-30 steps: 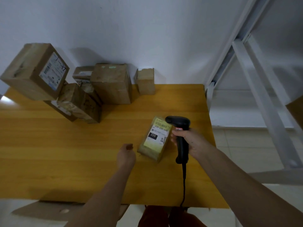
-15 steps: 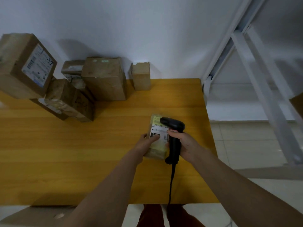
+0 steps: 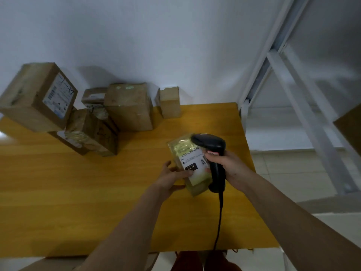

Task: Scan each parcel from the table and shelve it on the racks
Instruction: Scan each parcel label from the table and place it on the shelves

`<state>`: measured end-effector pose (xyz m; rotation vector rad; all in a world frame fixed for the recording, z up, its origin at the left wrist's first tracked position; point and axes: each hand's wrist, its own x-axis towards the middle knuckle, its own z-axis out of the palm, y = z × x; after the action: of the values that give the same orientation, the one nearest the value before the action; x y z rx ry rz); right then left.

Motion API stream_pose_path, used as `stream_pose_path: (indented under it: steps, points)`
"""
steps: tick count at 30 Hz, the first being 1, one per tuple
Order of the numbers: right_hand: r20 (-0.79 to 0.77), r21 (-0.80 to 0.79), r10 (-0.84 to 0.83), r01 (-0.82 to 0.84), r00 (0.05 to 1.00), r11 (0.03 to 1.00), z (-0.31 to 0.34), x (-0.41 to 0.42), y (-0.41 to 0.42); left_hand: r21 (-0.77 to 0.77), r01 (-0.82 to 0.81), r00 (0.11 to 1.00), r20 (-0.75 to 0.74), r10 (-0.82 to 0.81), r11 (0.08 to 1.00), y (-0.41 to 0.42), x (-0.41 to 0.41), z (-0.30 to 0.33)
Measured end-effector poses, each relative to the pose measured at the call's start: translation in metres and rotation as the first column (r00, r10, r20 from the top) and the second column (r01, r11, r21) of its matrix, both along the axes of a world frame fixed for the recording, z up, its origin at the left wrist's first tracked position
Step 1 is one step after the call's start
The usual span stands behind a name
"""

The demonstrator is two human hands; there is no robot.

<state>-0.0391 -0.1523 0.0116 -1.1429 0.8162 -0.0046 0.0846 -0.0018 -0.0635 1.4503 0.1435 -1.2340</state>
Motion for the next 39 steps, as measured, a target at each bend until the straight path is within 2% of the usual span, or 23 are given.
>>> stream_pose_path:
  steps: [4,10,13,18,27,34,39]
  points:
    - [0.000,-0.258,0.078,-0.075,0.997,0.963,0.031,0.005,0.011,-0.035,0.050,0.993,0.112,-0.046,0.998,-0.005,0.022,0.034]
    - [0.045,-0.381,0.141,-0.114,0.989,0.918,0.060,-0.002,0.035,-0.073,-0.031,0.971,0.236,0.048,0.997,-0.010,0.057,0.081]
    - [0.059,-0.409,0.127,-0.092,0.990,0.908,0.071,-0.008,0.041,-0.102,-0.036,0.961,0.269,0.062,0.994,-0.011,0.068,0.094]
    - [0.075,-0.437,0.089,-0.047,0.993,0.898,0.086,-0.018,0.052,-0.126,0.040,0.957,0.290,-0.002,0.991,-0.012,0.074,0.103]
    - [0.129,-0.464,0.054,0.012,0.990,0.886,0.099,-0.048,0.074,-0.156,0.091,0.949,0.312,-0.038,0.983,-0.003,0.044,0.111]
    - [0.176,-0.483,-0.004,0.090,0.984,0.871,0.104,-0.109,0.089,-0.198,0.128,0.932,0.360,-0.050,0.972,0.004,-0.012,0.121]
    - [0.214,-0.462,-0.112,0.201,0.970,0.864,0.108,-0.185,0.108,-0.164,0.269,0.920,0.335,-0.203,0.949,0.017,-0.085,0.125]
